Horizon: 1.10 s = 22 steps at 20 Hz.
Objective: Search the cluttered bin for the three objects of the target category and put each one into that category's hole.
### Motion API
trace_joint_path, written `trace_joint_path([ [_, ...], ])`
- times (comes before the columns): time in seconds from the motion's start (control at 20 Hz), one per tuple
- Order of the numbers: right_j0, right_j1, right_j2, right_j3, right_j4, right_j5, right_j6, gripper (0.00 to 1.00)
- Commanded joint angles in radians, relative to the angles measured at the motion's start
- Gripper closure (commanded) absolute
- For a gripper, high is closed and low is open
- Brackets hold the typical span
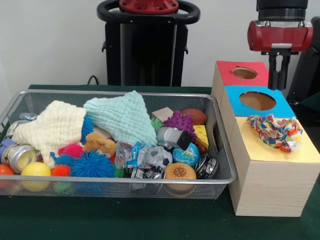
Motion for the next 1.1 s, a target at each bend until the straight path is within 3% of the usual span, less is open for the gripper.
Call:
trace_joint_path([
  [0.05, 0.012, 0.034, -0.011, -0.070, 0.042, 0.081, 0.191, 1.00],
  [0.4, 0.029, 0.098, -0.031, -0.158, 0.045, 0.089, 0.184, 1.00],
  [0.9, 0.015, 0.159, -0.019, -0.187, 0.031, -0.003, 0.180, 1.00],
  [1.1, 0.020, 0.176, -0.031, -0.154, 0.026, -0.058, 0.204, 1.00],
])
